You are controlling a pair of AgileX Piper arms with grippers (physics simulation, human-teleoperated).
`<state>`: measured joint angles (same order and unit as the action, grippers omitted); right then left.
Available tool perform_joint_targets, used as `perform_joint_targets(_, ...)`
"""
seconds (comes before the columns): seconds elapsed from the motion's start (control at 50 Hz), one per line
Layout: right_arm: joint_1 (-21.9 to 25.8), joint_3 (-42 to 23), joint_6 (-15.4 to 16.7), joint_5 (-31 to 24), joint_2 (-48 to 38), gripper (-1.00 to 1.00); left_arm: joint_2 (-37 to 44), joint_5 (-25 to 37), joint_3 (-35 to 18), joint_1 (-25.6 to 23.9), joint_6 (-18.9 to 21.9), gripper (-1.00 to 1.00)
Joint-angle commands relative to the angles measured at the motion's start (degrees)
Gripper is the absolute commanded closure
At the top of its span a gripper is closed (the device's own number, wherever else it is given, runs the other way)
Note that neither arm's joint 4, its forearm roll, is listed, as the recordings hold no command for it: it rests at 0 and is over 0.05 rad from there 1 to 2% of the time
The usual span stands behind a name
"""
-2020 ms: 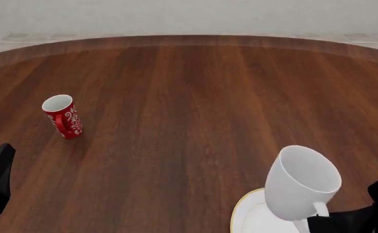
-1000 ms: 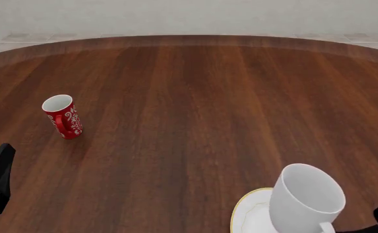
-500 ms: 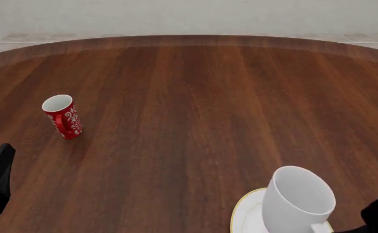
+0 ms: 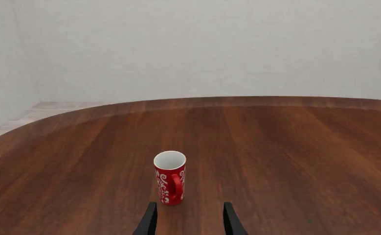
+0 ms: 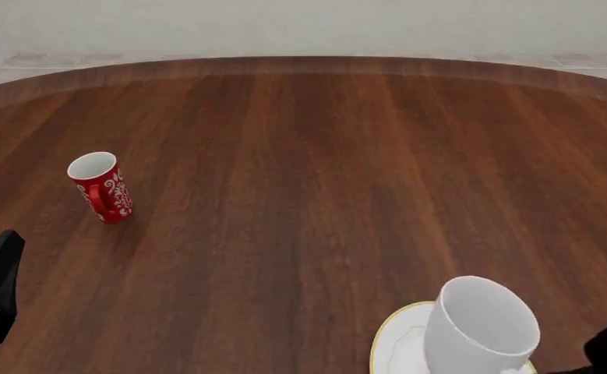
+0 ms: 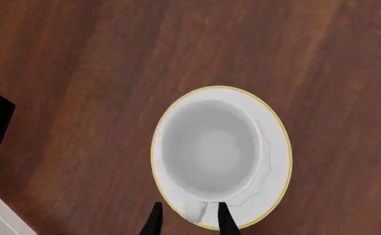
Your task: Put the white mug on the plate.
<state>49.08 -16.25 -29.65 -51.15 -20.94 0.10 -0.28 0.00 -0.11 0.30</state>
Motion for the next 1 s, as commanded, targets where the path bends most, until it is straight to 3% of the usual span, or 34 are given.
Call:
perform_joint_targets(0.02,-0.48,-0.32,-0.26,-1.71,1.18,-1.0,0.03,0.07,-0.01,0.14,-0.03,-1.0)
perform_joint_targets(0.64,-0.73,-1.63,0.11,-3.82,1.72,-1.0,0.03,0.08,-0.01,0.12,-0.01,-1.0)
perform_joint_targets(0.66,-0.76,-4.16,0.27,-6.24,2.42,-1.0,0.03,0.08,-0.01,0.14,-0.03,-1.0)
perform_joint_targets(1.0,-2.12,-17.14,2.06,-16.79,5.29,-1.0,0.03,0.07,-0.01,0.13,-0.02,-1.0)
